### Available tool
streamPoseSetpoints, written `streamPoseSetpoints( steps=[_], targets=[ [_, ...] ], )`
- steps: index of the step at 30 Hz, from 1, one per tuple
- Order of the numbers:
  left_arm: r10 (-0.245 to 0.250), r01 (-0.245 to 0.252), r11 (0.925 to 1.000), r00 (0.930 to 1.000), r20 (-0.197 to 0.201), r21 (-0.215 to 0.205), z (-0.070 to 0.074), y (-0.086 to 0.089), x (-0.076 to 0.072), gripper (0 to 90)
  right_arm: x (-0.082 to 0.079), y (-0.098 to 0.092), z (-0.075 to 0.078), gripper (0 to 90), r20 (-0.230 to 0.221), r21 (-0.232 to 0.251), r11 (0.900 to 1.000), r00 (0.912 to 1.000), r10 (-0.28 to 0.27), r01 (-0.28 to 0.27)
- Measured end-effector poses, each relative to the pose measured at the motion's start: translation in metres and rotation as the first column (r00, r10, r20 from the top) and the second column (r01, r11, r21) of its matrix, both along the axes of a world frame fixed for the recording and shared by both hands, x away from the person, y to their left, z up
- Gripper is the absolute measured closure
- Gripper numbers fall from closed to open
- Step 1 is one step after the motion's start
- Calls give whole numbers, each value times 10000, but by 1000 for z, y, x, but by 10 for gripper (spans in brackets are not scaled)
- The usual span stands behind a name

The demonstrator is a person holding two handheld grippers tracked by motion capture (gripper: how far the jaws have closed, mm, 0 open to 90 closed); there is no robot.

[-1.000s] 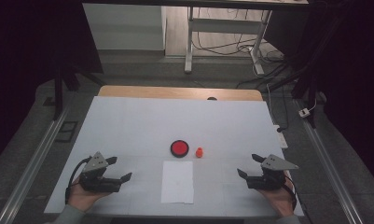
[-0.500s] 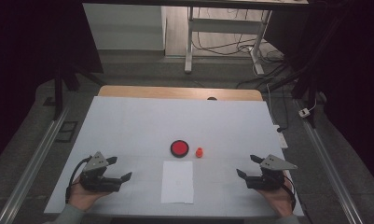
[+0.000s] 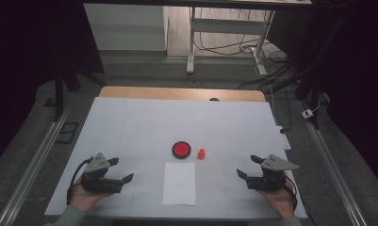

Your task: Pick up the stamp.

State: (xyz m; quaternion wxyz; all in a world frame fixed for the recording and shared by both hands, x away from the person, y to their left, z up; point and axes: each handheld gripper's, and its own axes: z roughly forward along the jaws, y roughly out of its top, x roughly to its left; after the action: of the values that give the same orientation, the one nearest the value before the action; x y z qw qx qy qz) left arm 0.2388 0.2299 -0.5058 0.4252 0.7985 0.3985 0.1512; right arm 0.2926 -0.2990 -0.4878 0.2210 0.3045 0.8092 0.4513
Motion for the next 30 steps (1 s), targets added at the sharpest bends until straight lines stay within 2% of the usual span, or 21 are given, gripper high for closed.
streamPoseSetpoints(
  steps=[9, 19, 30],
  targets=[
    [-29, 29, 10000, 10000, -11, 77, -1, -2, 2, 155, 4, 16, 9, 225, 147, 118, 9996, 9995, 264, -265],
    [-36, 38, 9997, 10000, -82, 262, -4, -4, 4, 155, 8, 30, 10, 230, 68, 162, 9980, 9981, 617, -618],
    [0, 3, 9996, 9999, -105, 274, -6, -5, 4, 155, 13, 46, 13, 235, 80, 222, 9957, 9960, 894, -896]
  ],
)
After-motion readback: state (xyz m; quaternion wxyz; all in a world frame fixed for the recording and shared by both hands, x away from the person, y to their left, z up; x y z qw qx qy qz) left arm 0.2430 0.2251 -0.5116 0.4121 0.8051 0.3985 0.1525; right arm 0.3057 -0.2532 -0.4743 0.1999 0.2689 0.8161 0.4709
